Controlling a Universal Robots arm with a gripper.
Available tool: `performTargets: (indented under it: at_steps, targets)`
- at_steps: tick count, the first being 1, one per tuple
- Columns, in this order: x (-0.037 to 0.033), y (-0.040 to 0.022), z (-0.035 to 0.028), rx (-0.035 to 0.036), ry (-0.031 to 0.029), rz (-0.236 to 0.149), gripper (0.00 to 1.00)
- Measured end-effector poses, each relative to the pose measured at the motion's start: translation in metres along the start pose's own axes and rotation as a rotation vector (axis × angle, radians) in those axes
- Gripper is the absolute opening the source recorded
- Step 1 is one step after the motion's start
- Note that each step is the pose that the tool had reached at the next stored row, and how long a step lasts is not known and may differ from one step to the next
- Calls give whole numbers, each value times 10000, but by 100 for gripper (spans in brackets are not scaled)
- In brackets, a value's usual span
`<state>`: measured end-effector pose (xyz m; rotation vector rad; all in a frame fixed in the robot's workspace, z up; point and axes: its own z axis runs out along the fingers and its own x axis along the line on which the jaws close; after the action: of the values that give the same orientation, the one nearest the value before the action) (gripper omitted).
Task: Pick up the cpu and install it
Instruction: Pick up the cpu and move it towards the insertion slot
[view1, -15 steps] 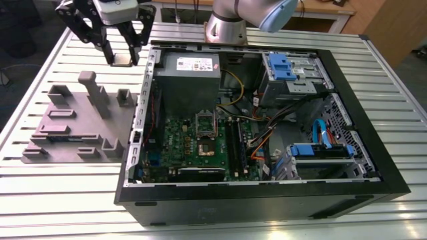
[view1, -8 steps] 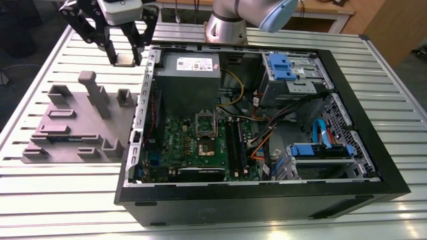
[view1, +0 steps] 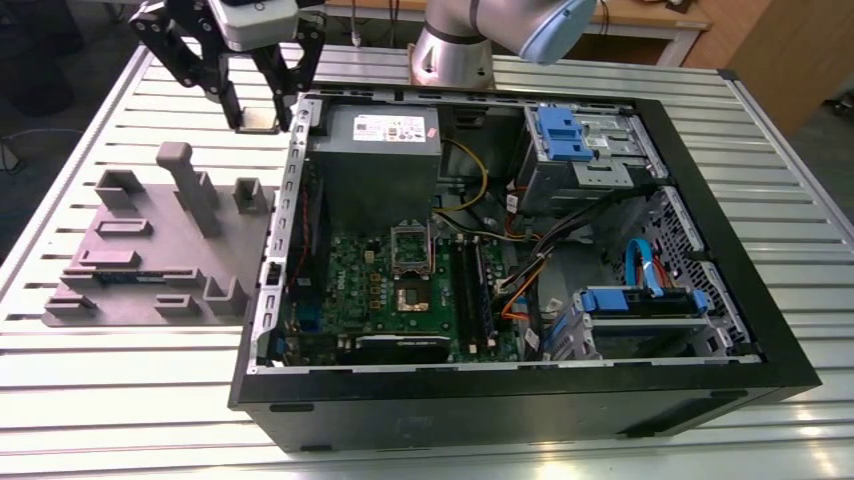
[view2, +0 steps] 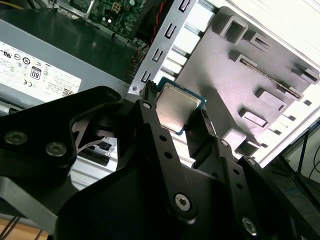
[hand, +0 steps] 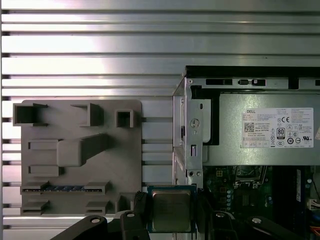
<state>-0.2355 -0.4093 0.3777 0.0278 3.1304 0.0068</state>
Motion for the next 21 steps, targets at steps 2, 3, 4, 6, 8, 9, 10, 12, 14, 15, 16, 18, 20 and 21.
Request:
performTargets:
  at_steps: [2,3,4,6,8,9,10,12,14,15,16,18,20,21]
  targets:
    - [-3,0,0,0,0,0,47]
    - [-4,0,0,0,0,0,47]
    - [-5,0,0,0,0,0,47]
    - [-21,1,0,0,0,-2,47]
    - [-45,1,0,1,0,0,47]
    - [-57,1,1,0,0,0,47]
    - [-67,1,1,0,0,3,47]
    - [-92,2,1,0,0,4,47]
    - [-107,2,2,0,0,5,47]
    - [-109,2,2,0,0,5,47]
    - [-111,2,2,0,0,6,47]
    - [-117,2,2,0,0,5,47]
    - [-120,2,2,0,0,6,47]
    - [-124,2,2,0,0,5,47]
